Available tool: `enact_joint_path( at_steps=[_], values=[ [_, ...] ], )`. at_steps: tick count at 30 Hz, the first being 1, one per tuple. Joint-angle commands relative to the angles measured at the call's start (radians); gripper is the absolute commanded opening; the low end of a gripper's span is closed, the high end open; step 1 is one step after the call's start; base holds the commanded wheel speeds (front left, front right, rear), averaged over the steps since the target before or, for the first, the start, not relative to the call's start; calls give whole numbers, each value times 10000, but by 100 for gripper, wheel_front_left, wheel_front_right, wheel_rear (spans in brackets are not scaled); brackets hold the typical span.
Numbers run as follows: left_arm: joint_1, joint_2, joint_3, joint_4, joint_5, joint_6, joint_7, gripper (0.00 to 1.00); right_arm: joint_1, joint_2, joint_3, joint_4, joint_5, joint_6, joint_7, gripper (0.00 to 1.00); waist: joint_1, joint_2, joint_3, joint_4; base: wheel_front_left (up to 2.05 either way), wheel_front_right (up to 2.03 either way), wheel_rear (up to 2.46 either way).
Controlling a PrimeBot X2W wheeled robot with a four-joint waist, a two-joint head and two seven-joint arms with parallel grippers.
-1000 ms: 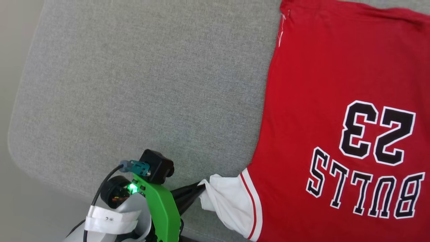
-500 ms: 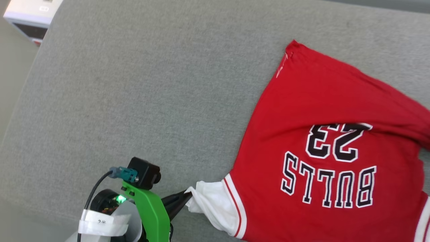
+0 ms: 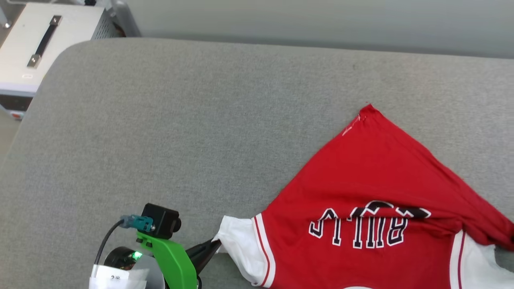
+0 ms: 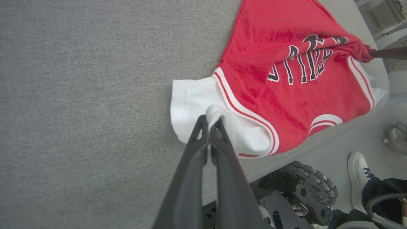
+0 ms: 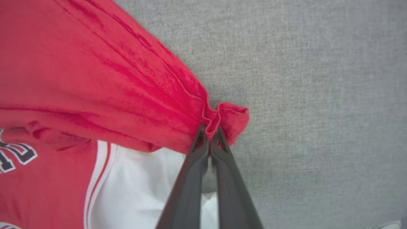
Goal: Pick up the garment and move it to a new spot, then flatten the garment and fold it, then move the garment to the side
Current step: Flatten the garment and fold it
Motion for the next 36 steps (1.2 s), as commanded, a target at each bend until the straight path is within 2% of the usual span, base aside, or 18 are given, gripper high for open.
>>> enact_joint_path(
  at_steps=[1,10,16,17,18,19,25,30,36],
  values=[
    [128,-77,18,92,-3,49,-112,0,422,127,-125,-228,14,-11,-125,0,1,0,-467,-345,0,0,0],
    [345,-430,5,449,4,98,-653,0,1996,989,-607,-1046,-196,-11,-311,0,1,0,-720,-419,0,0,0],
    [254,-521,-20,457,55,63,-773,0,2077,994,-655,-1007,-196,-11,-148,0,1,0,-678,-394,0,0,0],
    [234,-518,-26,446,73,59,-775,0,2056,957,-605,-1050,-172,-11,-79,22,1,0,-661,-389,0,0,0],
    [212,-513,-33,423,93,59,-773,0,2014,899,-546,-1140,-131,-11,-25,93,1,0,-630,-379,0,0,0],
    [194,-510,-42,400,109,59,-769,0,1978,836,-486,-1223,-93,-11,37,100,1,0,-606,-366,0,0,0],
    [63,-452,-111,135,235,45,-709,0,1519,174,-19,-2278,326,-11,695,100,1,0,-353,-184,0,0,0],
    [-166,-440,-190,-157,397,11,-647,0,578,-323,400,-3505,662,-11,1736,100,1,0,62,137,0,0,0],
    [-503,-541,-323,-342,576,-107,-630,0,-1322,-328,1215,-4019,756,-11,2829,100,1,0,775,641,0,0,0]
  ],
)
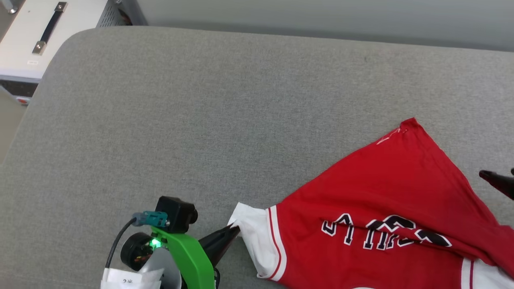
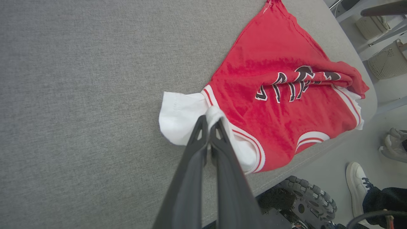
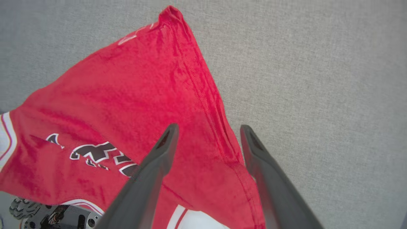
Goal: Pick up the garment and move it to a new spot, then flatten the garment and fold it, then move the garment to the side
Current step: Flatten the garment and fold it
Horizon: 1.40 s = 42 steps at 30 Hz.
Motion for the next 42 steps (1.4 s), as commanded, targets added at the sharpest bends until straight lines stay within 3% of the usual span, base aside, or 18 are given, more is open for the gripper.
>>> enact_joint_path(
  at_steps=[1,15,21,32,34,38,42],
  values=[
    [-212,-56,-31,-38,93,-83,1,0,-407,46,187,41,-6,-11,181,100,1,0,538,459,0,0,0],
    [-1090,-372,-314,-118,449,-410,12,0,-3749,15,1652,2437,-1184,-11,935,100,1,0,2019,1558,0,0,0],
    [-1230,-506,-439,-91,489,-471,12,0,-4098,-107,1926,3422,-1373,-11,800,100,1,0,2210,1815,0,0,0],
    [-1268,-558,-503,-58,482,-452,-7,0,-3471,-205,2537,4167,-1245,-11,618,100,1,0,2354,2012,0,0,0],
    [-1271,-556,-509,-57,478,-450,-9,0,-3350,-239,2647,4202,-1199,-11,579,0,1,0,2366,2023,0,0,0],
    [-1271,-553,-489,-10,449,-423,-23,0,-3326,-210,2667,4227,-1116,-11,186,0,1,0,2325,1987,0,0,0],
    [-1282,-499,-327,99,408,-329,-125,0,-3614,-167,2621,4272,-836,-11,-903,0,1,0,1948,1751,0,0,0]
  ],
)
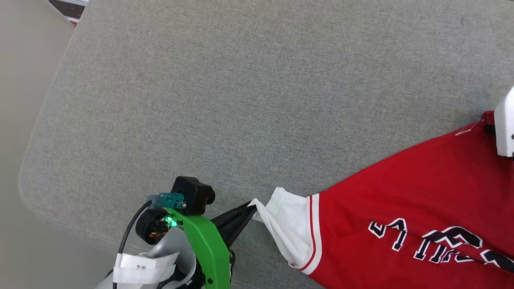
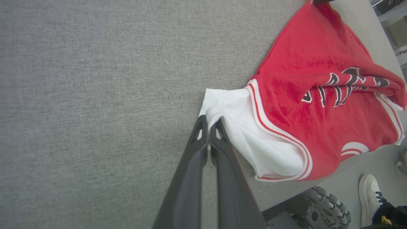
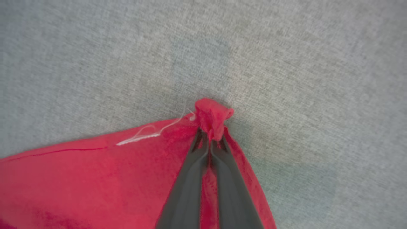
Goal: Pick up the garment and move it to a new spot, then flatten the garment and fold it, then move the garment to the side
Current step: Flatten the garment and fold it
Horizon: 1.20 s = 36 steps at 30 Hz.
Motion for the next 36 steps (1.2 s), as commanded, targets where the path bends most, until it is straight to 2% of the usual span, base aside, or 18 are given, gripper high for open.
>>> enact_joint_path(
  at_steps=[1,11,24,36],
  values=[
    [-175,-9,105,19,-47,68,-91,0,106,136,110,175,107,-9,-267,0,-1,0,-221,-170,0,0,0],
    [-219,304,764,-60,31,449,-488,0,-161,-264,77,48,568,-9,-2358,0,-1,0,-1436,-880,0,0,0],
    [-1171,775,2458,-662,325,1140,-1405,0,-131,-394,-322,-668,925,-9,-4718,0,-1,0,-2963,-2099,0,0,0],
    [-2080,1059,3602,-1214,991,1847,-2134,0,665,-278,-925,-2062,1380,-9,-5970,0,-1,0,-4016,-3007,0,0,0]
  ],
)
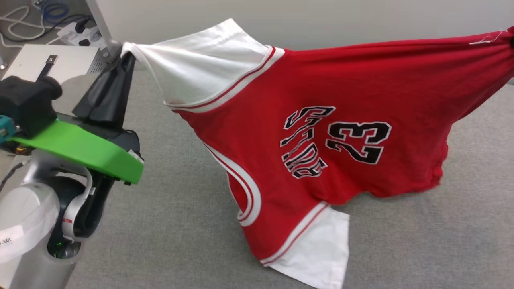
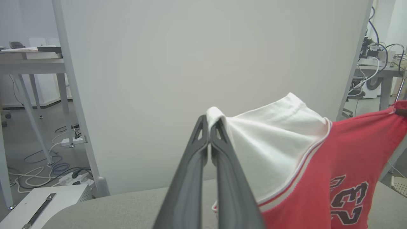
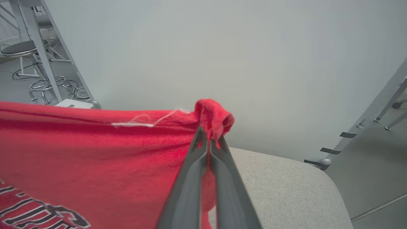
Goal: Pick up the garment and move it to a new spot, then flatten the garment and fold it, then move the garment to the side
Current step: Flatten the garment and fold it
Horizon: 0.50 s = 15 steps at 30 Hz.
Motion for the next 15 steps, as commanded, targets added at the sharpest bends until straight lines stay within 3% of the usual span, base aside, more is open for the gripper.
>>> enact_joint_path(
  at_steps=[1,8,15],
  values=[
    [-220,127,171,-162,157,126,-86,0,244,41,-155,-223,83,-11,-76,0,0,0,-507,-497,0,0,0],
    [-664,559,787,-973,449,460,-62,0,738,219,-896,-1446,116,-11,206,0,0,0,-687,-812,0,0,0],
    [-1426,895,1087,-1319,684,505,86,0,782,470,-1409,-2207,92,-11,321,0,0,0,-548,-969,0,0,0]
  ],
)
